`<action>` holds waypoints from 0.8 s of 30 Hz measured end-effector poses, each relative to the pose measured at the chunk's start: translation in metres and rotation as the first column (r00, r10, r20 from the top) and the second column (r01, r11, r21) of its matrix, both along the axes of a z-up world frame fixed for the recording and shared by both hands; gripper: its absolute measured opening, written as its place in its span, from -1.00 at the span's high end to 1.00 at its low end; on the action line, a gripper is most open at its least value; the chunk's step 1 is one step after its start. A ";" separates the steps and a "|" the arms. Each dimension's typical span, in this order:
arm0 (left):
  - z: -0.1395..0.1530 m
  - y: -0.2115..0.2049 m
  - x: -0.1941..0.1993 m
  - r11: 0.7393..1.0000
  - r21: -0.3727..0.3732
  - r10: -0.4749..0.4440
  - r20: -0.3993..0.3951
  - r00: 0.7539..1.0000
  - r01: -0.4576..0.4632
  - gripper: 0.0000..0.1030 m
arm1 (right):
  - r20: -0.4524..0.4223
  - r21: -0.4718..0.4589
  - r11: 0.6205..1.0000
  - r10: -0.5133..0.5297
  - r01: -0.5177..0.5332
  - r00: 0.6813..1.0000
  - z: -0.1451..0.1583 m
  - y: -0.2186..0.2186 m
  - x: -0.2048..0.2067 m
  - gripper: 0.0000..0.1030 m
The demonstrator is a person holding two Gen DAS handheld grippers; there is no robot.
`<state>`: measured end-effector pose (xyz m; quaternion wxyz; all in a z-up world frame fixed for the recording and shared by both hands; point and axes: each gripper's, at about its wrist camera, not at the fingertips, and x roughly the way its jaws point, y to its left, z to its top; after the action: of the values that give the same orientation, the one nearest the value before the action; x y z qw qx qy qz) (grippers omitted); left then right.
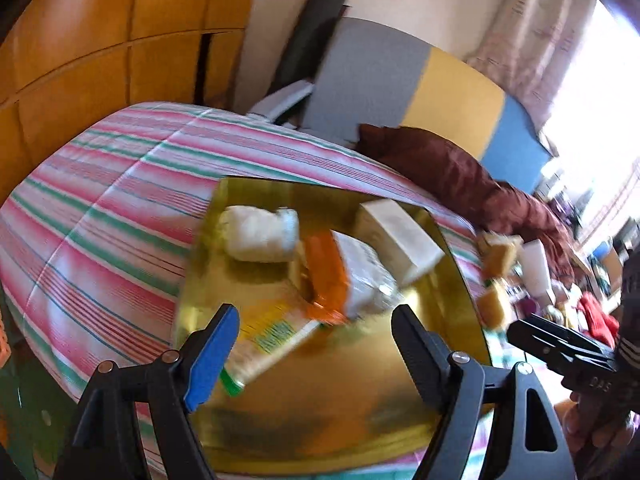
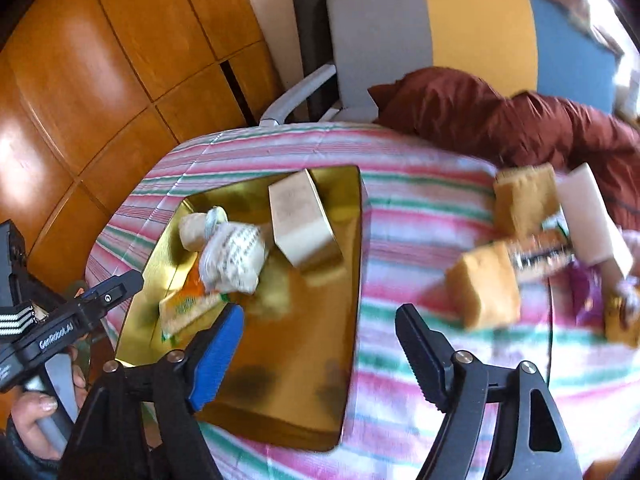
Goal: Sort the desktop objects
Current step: 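Reach the right tool to the yellow sponge and grasp it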
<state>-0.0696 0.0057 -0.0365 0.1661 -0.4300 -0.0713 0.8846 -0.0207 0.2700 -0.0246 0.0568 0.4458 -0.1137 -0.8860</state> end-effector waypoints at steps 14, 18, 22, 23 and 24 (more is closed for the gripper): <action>-0.009 0.028 0.036 0.991 0.003 -0.134 0.031 0.991 0.134 -0.55 | 0.052 0.061 0.996 -0.064 0.061 0.997 -0.017 0.036 0.085 -0.70; -0.008 0.030 0.042 0.987 0.019 -0.160 0.030 0.987 0.159 -0.55 | 0.082 0.141 0.983 -0.130 0.117 0.988 -0.008 0.070 0.106 -0.70; -0.002 0.034 0.044 0.983 0.033 -0.179 0.018 0.984 0.178 -0.55 | 0.105 0.246 0.947 -0.236 0.204 0.966 0.012 0.121 0.131 -0.71; -0.001 0.036 0.044 0.982 0.038 -0.184 0.017 0.983 0.184 -0.55 | 0.110 0.275 0.936 -0.257 0.219 0.960 0.015 0.132 0.135 -0.74; -0.001 0.038 0.045 0.980 0.045 -0.193 0.017 0.981 0.192 -0.55 | 0.119 0.302 0.924 -0.282 0.236 0.952 0.019 0.144 0.140 -0.78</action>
<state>-0.0248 0.0436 -0.0370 0.2591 -0.4406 -0.0501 0.8580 0.1196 0.4144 -0.0060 -0.1352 0.5002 -0.0475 -0.8540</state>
